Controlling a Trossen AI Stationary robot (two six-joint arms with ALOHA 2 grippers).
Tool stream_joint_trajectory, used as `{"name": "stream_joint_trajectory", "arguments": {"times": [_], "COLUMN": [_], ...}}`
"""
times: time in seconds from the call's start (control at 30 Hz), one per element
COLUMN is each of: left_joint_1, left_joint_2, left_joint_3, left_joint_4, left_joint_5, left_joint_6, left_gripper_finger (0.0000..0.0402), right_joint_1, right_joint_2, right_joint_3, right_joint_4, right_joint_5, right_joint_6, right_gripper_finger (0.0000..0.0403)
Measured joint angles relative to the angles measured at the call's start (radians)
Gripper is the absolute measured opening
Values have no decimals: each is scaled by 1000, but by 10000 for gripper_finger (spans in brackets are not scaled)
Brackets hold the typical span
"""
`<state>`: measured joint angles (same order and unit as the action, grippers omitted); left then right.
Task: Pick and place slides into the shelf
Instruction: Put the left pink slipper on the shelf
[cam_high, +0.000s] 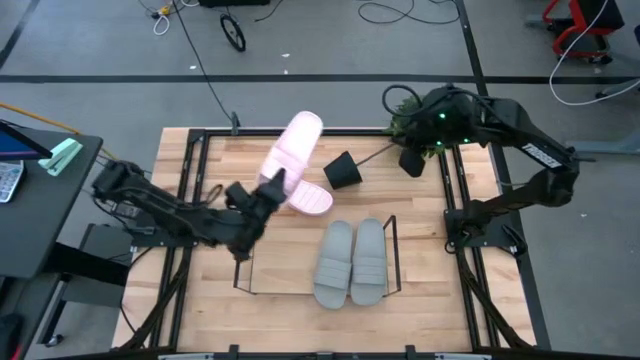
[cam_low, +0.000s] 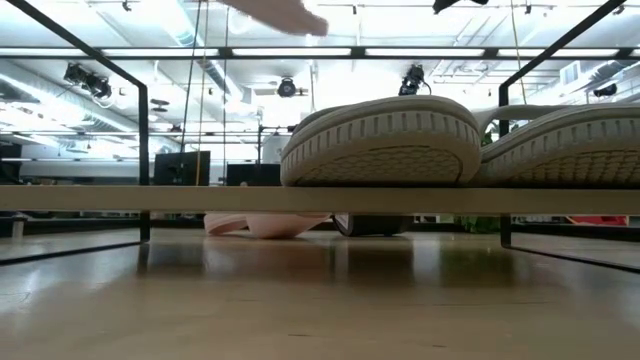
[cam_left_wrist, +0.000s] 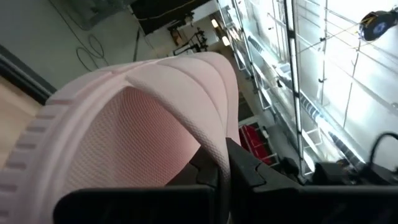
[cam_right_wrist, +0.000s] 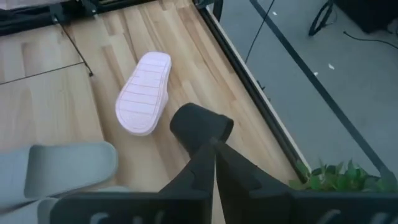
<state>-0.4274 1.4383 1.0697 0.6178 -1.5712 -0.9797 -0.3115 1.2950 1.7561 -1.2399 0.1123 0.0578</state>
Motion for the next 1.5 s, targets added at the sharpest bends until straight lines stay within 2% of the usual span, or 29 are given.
{"name": "stream_joint_trajectory", "arguments": {"times": [0.33, 0.5, 0.63, 0.8, 0.87, 0.97, 1.07, 1.13, 1.27, 1.5], "left_joint_1": [-83, -156, -221, -279, -291, -300, -299, -298, -298, -299], "left_joint_2": [296, 407, 458, 481, 481, 481, 481, 481, 481, 480], "left_joint_3": [393, 498, 502, 502, 503, 503, 503, 503, 503, 503], "left_joint_4": [0, -1, -3, -13, -29, -40, -40, -46, -46, -46], "left_joint_5": [0, -1, 0, 1, 0, 1, 0, 0, -1, 0], "left_joint_6": [163, 166, 87, 77, 80, 129, 141, 149, 190, 205], "left_gripper_finger": [10, 10, 10, 10, 10, 10, 10, 10, 10, 10], "right_joint_1": [0, 1, 11, 53, 64, 75, 102, 118, 152, 201], "right_joint_2": [-27, -49, -84, -116, -110, -81, -41, -16, 27, 64], "right_joint_3": [0, 0, 0, 0, 0, 0, 0, 0, 0, 0], "right_joint_4": [-49, -114, -183, -220, -197, -119, -54, -49, -36, 131], "right_joint_5": [-6, -35, -47, -123, -179, -320, -434, -472, -516, -558], "right_joint_6": [-10, 19, 85, 213, 272, 320, 360, 371, 392, 470], "right_gripper_finger": [10, 11, 11, 15, 20, 32, 50, 67, 104, 161]}}
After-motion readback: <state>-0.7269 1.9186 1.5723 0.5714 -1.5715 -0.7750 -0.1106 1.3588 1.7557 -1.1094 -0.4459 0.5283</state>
